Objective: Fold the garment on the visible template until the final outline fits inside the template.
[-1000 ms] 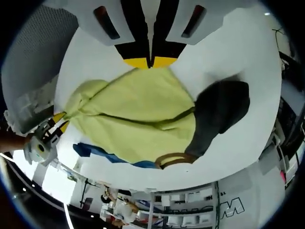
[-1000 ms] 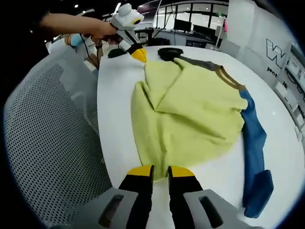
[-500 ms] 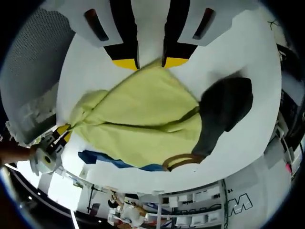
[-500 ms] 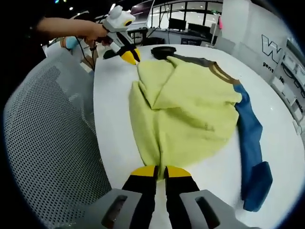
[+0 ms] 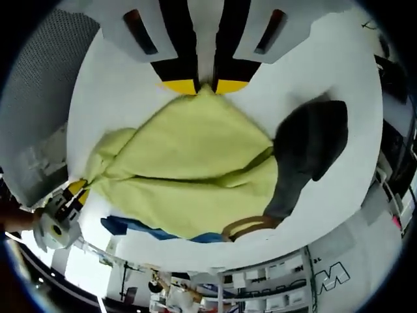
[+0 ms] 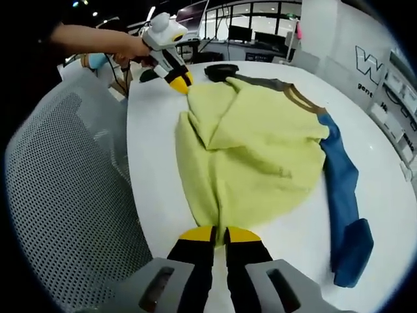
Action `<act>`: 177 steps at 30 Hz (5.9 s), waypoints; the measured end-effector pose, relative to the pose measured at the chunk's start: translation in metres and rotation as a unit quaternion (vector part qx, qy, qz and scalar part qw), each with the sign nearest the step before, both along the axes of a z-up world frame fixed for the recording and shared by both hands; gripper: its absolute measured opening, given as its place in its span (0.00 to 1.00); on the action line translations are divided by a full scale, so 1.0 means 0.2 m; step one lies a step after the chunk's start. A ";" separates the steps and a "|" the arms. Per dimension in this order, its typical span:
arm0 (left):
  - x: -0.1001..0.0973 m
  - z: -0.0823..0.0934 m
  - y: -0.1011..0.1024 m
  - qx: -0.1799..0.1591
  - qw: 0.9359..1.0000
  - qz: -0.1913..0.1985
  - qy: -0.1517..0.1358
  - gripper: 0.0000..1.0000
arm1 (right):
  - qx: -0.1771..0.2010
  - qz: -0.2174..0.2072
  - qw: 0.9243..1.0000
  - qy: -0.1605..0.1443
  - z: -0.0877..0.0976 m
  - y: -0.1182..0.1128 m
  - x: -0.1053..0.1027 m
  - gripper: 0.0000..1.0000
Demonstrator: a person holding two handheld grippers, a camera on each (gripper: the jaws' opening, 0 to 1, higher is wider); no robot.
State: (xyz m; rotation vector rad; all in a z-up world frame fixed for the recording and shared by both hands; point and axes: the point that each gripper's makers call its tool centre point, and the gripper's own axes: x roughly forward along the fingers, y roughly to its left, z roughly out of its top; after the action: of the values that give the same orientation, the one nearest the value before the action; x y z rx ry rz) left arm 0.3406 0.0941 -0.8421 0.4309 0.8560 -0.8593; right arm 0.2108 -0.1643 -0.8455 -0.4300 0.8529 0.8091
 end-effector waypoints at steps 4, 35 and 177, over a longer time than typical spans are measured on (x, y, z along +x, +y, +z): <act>0.01 0.04 0.00 -0.021 1.000 0.017 -0.004 0.05 | -0.010 0.004 1.000 -0.002 0.00 0.00 0.00 0.00; 0.24 0.30 0.01 -0.027 0.995 0.060 -0.071 0.05 | -0.039 -0.032 0.999 -0.004 0.03 -0.22 -0.02 0.00; -0.50 0.01 0.24 -0.020 0.992 0.016 0.125 0.05 | 0.034 -0.111 0.989 0.092 0.01 -0.16 -0.24 0.00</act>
State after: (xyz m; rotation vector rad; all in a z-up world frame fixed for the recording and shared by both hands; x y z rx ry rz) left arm 0.2410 0.1424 -0.8409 0.2767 1.0721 -0.9110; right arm 0.1619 -0.1966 -0.8436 -0.1983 1.0215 0.6756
